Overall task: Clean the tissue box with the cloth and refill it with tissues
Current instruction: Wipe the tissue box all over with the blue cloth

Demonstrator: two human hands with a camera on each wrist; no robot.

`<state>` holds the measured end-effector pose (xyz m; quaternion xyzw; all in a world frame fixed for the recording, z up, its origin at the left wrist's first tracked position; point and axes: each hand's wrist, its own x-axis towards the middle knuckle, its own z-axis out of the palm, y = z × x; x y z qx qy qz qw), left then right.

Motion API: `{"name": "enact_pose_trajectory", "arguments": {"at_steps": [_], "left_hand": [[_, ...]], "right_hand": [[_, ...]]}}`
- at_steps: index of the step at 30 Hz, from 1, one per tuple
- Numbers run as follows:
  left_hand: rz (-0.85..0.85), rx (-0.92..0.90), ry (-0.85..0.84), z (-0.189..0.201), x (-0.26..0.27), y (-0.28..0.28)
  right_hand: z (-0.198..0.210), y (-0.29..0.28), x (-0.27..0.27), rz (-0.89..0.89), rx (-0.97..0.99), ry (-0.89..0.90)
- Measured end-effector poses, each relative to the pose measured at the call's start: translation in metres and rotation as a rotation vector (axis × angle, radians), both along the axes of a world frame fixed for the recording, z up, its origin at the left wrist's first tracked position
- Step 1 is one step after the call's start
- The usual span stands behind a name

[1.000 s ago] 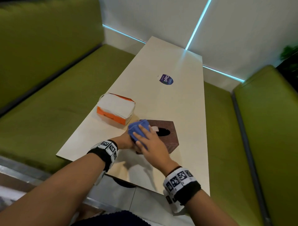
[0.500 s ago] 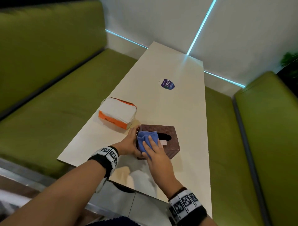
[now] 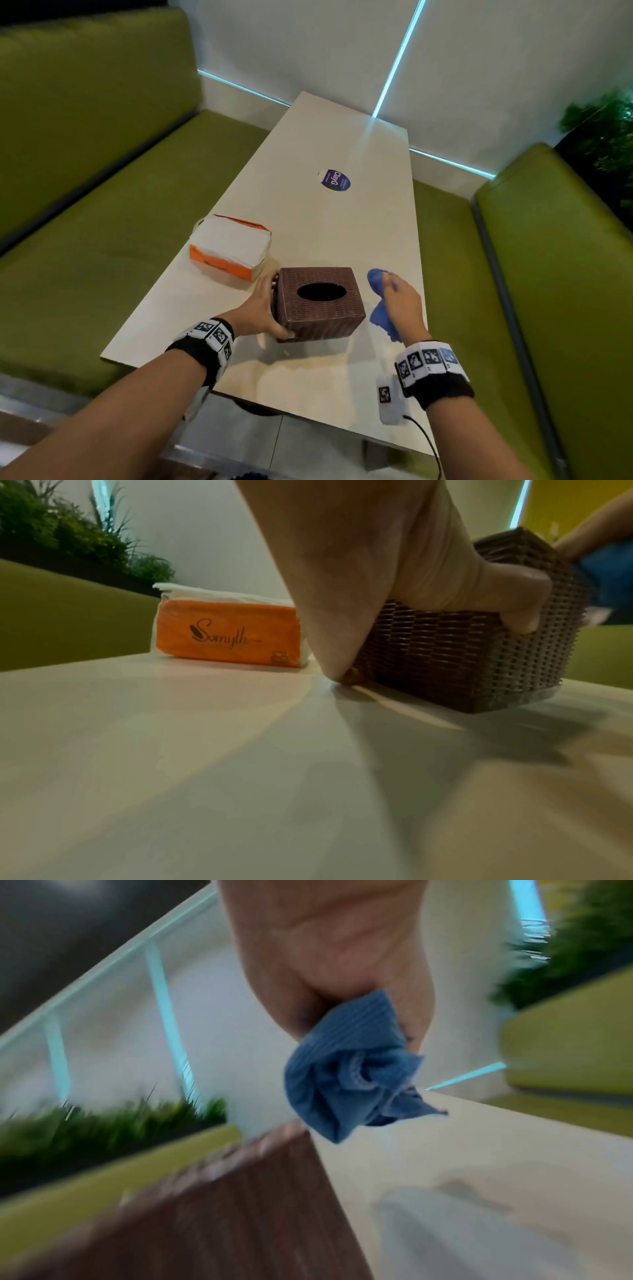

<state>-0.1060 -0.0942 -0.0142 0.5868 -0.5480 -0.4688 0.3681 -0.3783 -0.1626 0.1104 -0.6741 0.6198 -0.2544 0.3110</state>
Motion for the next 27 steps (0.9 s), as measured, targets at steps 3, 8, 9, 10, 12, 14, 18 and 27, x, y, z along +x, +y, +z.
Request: {"name": "enact_pose_trajectory", "arguments": {"at_steps": [3,8,9,10,12,14,18,27], "left_hand": [[-0.005,-0.019,-0.013,-0.003,0.0,-0.002],[-0.011,-0.026,-0.014,0.001,-0.001,-0.002],[-0.008,-0.024,-0.01,0.0,-0.001,-0.001],[-0.003,-0.025,-0.011,0.0,-0.001,0.0],[0.004,-0.039,-0.031,0.001,-0.001,0.0],[0.005,-0.055,-0.058,0.001,-0.001,0.0],[0.021,-0.107,-0.024,0.0,0.001,0.002],[0.011,-0.101,0.026,0.002,-0.002,0.004]], "right_hand": [[0.018,0.0,-0.002,-0.029,0.08,-0.319],[-0.033,0.007,0.041,0.241,-0.062,0.267],[-0.037,0.011,0.051,0.194,-0.082,0.311],[-0.039,0.014,0.062,0.161,-0.099,0.373],[-0.037,0.027,0.088,0.214,-0.176,0.53],[-0.037,0.046,0.116,0.382,-0.251,0.558],[-0.04,0.037,0.111,0.593,-0.298,0.479],[-0.04,0.041,0.101,0.28,-0.233,0.527]]}}
